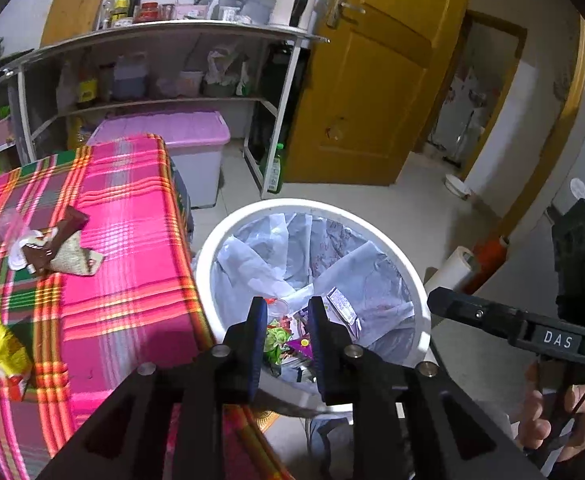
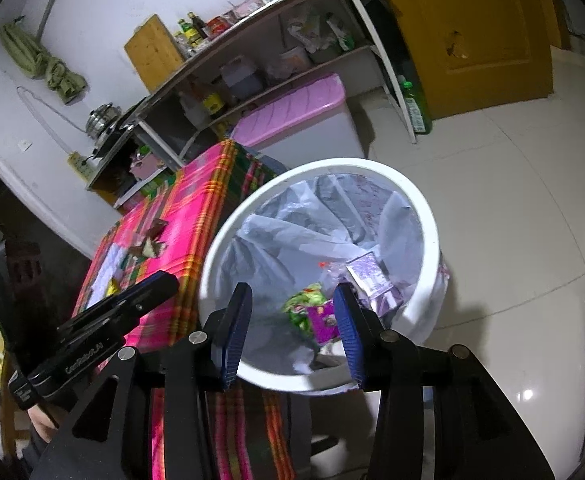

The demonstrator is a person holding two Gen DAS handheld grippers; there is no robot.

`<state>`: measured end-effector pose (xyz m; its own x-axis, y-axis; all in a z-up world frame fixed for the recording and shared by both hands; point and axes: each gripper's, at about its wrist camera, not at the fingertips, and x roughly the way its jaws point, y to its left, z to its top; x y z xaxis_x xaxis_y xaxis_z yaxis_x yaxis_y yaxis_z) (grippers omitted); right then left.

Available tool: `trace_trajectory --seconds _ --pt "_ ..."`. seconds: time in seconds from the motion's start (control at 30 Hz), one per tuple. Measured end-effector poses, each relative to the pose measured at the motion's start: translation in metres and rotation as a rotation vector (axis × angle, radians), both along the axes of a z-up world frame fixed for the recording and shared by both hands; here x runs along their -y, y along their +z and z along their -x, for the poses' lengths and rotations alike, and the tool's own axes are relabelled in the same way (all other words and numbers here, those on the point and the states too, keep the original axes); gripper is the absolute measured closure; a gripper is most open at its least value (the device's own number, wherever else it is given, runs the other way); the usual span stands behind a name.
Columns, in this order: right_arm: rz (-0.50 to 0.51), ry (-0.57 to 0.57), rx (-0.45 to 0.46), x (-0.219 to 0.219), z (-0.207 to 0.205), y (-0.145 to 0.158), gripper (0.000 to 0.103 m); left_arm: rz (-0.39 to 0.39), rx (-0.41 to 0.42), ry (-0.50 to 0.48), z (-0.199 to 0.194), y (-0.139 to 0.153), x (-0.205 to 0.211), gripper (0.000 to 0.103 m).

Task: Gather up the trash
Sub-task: 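Open the left gripper to drop the green bag while the right releases the purple wrapper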

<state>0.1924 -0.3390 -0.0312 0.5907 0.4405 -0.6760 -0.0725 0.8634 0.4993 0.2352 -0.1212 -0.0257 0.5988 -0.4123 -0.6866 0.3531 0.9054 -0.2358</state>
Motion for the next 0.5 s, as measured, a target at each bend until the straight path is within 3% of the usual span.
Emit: trace_trajectory --seconds 0.5 --pt "0.084 0.142 0.118 -0.056 0.035 0.034 0.059 -0.003 0.071 0.117 0.060 0.028 -0.054 0.082"
